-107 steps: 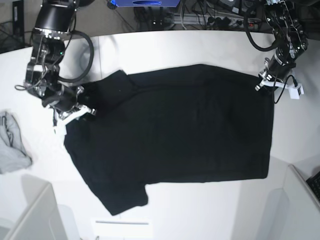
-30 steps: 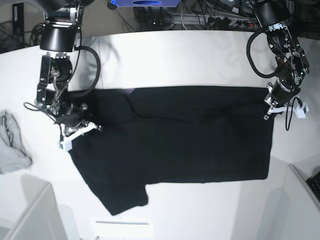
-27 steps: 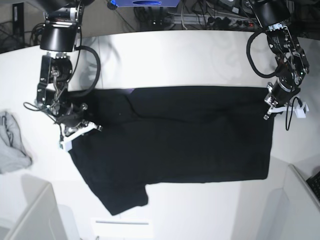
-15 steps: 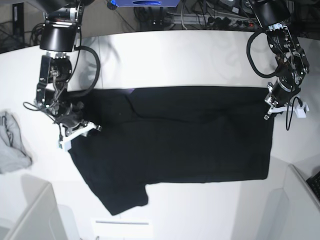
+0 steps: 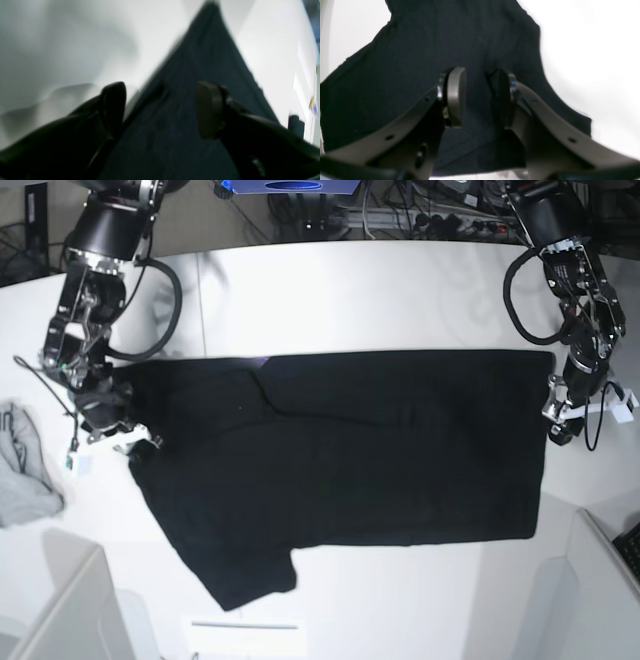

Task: Fold the T-shirt properly
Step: 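Release the folded edge and raise both grippers back to the collar edge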

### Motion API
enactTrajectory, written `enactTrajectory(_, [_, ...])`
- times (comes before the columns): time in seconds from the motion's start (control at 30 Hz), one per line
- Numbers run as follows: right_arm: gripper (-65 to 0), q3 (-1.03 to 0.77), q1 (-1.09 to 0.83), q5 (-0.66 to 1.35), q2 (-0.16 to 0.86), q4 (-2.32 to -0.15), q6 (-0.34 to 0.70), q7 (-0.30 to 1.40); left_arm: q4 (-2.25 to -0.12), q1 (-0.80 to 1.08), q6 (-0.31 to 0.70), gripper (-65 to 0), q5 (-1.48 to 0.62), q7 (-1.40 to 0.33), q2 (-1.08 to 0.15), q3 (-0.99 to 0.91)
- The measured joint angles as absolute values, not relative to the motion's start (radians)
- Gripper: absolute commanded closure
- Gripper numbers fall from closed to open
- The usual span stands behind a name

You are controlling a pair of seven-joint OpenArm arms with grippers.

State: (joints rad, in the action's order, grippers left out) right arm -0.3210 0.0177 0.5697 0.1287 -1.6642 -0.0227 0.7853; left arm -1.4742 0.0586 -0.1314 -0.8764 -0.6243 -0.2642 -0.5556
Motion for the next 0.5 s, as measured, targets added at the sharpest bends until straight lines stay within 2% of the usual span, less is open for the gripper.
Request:
enactTrajectory(0.07, [-20.9, -0.321, -0.009, 0.575, 0.128, -1.706, -0.050, 0.789, -1.513, 0.068, -0.131, -44.6, -0.886, -0.626, -0.282, -0.555])
enactTrajectory(0.17, [-21.3, -0.321, -0.068, 0.586, 0.126, -1.781, -0.234, 0.778, -1.625, 0.147, -0.124, -45.1, -0.894, -0.622, -0.291, -0.586])
enactTrajectory(0.23, [-21.6, -0.323, -0.117, 0.583, 0.110, -1.813, -0.318, 0.766, -1.691, 0.221, -0.122, -45.3, -0.891, -0.625, -0.278, -0.639])
enactTrajectory(0.33, [-21.8, -0.338, -0.190, 0.587, 0.060, -1.861, -0.317, 0.726, -1.719, 0.297, -0.051, -45.3, -0.884, -0.622, -0.233, -0.706])
enactTrajectory(0.5, [-33.5, -0.416, -0.245, 0.589, -0.038, -1.863, -0.315, 0.708, -1.719, 0.381, 0.053, -44.6, -0.888, -0.631, -0.162, -0.793])
